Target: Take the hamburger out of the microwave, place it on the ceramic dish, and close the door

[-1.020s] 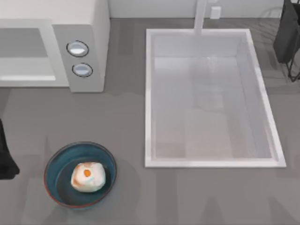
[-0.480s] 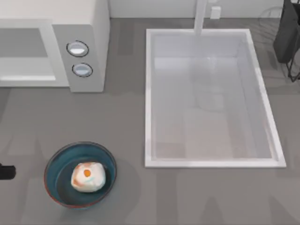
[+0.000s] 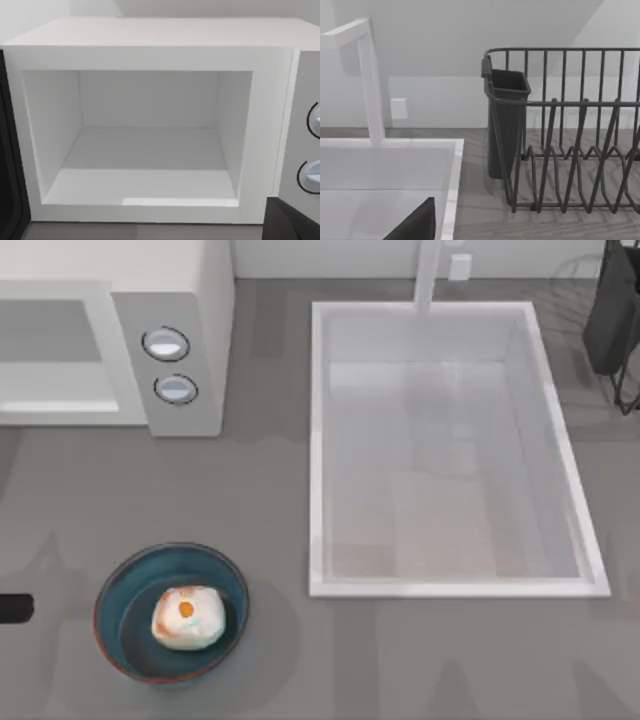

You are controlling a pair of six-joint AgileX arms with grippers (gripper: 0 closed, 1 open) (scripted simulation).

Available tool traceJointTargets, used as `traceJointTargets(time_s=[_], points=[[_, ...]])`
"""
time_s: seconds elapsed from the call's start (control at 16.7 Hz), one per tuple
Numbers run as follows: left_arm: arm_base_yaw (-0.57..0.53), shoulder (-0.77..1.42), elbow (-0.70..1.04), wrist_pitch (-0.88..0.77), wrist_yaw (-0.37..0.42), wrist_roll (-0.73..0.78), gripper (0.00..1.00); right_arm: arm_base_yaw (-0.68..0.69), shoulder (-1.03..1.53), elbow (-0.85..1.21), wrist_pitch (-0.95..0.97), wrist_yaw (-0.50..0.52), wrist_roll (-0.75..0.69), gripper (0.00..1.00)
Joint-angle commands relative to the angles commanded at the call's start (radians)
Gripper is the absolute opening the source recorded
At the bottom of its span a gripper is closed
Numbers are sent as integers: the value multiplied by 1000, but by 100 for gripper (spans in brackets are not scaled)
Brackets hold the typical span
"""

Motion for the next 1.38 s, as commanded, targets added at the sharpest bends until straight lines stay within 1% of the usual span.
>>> traceJointTargets(time_s=[0.36,0.48,0.6,0.84,1.02,1.14,1.38], points=[[0,0,0,0,0,0,0,0,0,0,0,0,0,100],[-16,-6,3,-9,-16,0,0,0,0,0,0,0,0,100],[-75,-25,10,-36,-75,-1,0,0,0,0,0,0,0,100],[-271,-78,31,-110,-271,-2,0,0,0,0,0,0,0,100],[-383,-111,43,-155,-383,-2,0,0,0,0,0,0,0,100],[-420,-122,48,-170,-419,-2,0,0,0,0,0,0,0,100],[-419,-119,45,-169,-419,-3,0,0,0,0,0,0,0,100]])
